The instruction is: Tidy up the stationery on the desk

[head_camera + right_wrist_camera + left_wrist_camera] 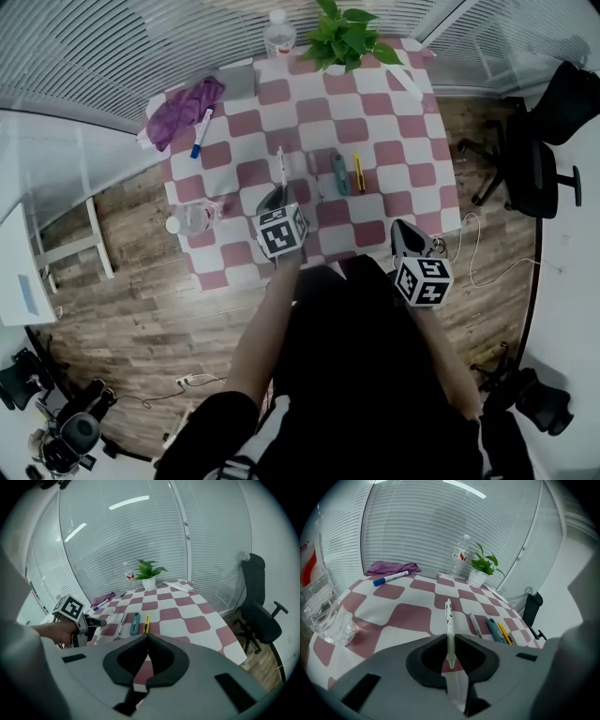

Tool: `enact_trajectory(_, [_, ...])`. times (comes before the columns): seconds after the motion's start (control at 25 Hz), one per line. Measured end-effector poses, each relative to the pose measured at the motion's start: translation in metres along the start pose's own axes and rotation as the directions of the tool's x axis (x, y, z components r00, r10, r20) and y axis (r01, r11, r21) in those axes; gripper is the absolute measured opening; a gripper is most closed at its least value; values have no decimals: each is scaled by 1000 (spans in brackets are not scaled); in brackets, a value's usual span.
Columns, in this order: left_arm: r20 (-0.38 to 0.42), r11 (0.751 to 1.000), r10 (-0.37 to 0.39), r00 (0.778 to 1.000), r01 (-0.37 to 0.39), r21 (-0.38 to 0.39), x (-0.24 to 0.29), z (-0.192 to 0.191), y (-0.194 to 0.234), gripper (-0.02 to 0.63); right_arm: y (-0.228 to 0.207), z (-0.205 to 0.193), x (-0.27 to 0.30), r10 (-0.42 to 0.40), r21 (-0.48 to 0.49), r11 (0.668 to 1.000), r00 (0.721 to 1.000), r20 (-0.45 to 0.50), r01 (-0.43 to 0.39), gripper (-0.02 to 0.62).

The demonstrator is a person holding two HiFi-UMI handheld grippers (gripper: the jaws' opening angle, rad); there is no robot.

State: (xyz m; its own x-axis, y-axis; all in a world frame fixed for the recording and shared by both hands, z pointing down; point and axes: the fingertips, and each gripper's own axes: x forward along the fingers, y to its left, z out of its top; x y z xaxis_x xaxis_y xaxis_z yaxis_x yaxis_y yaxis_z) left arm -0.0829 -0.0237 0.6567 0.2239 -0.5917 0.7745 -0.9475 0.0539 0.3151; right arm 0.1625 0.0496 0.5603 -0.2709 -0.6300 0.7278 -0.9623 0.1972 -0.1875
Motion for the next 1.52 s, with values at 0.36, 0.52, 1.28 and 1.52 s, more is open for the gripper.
enact_trajectory(0.36, [-4,999,32,999,-32,-31,3,-16,-29,75,-31,4,-3,47,-38,998,999,-15,-47,21])
enact_trajectory(0.52, [-9,998,47,999,-47,-30,5,-23,-37,75,-40,0,-5,68,-47,997,997,-27,-69,21])
enact_trajectory(1.28, [-1,997,72,997,-72,-34,12,-39,-45,77,-60,-7,-7,128,-83,988,991,-49,-131,21])
enact_trajectory(1.52, [-1,997,70,998,-70,-16,4,-40,-48,114,-51,-5,-4,152,-89,984,987,-53,-156,21])
